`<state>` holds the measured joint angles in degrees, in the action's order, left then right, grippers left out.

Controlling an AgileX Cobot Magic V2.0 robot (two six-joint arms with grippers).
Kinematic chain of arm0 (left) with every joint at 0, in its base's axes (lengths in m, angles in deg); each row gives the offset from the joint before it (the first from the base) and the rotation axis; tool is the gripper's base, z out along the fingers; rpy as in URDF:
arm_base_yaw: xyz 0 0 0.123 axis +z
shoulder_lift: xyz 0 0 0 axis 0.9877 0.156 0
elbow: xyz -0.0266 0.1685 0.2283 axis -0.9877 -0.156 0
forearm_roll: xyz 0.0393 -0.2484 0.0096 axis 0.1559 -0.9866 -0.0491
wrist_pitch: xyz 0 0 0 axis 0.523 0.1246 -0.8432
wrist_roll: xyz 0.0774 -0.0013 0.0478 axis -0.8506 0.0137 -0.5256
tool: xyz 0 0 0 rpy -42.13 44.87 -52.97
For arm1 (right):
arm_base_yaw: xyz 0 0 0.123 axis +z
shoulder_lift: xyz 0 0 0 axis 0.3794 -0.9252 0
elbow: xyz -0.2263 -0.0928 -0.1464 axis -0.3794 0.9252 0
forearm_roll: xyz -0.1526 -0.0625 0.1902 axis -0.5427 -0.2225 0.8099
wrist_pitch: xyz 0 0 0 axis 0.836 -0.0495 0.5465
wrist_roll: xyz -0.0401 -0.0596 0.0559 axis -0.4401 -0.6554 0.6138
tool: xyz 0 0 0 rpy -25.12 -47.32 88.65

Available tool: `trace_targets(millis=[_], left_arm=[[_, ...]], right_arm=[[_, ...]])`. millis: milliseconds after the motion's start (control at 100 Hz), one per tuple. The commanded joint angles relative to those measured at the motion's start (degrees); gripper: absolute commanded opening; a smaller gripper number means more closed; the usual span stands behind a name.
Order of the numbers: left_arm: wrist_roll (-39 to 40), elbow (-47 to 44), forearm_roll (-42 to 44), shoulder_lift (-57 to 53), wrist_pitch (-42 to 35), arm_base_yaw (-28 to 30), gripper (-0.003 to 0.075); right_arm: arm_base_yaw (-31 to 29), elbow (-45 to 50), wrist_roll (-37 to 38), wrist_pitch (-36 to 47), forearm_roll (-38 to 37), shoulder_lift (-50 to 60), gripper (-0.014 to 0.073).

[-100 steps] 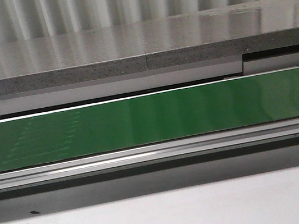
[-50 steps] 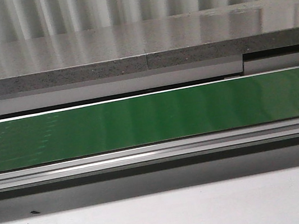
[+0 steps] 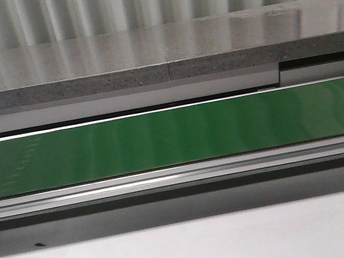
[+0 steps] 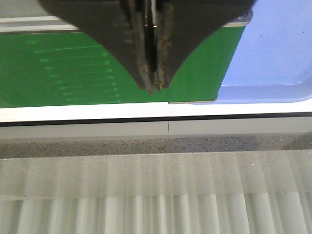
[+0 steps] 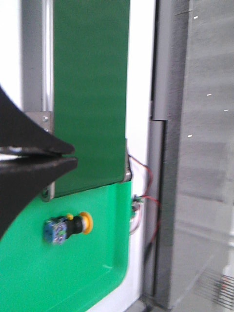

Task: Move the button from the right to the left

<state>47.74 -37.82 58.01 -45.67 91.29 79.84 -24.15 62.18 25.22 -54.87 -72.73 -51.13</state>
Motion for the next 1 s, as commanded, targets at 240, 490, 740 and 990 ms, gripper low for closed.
trace_targets(millis=[240, 490, 740, 990], left_arm=[[0.6, -2.2, -0.4, -1.8, -5.0, 0.2, -0.0020], [0.6, -2.2, -0.4, -1.8, -5.0, 0.2, -0.0020], [0.6, -2.2, -0.4, -1.8, -5.0, 0.2, -0.0020], [0.6, -2.2, -0.4, -1.8, -5.0, 0.2, -0.0020]], right_arm=[[-0.3, -13.6, -0.2, -9.0, -0.7, -17.3, -0.0066], [-0.3, -22.0, -0.2, -20.1, 0.0, -29.9, -0.0005], [-0.3, -26.4, -0.2, -21.7, 0.0, -40.7, 0.0521], [-0.5, -30.8, -0.2, -21.9, 0.1, -49.7, 0.0612]])
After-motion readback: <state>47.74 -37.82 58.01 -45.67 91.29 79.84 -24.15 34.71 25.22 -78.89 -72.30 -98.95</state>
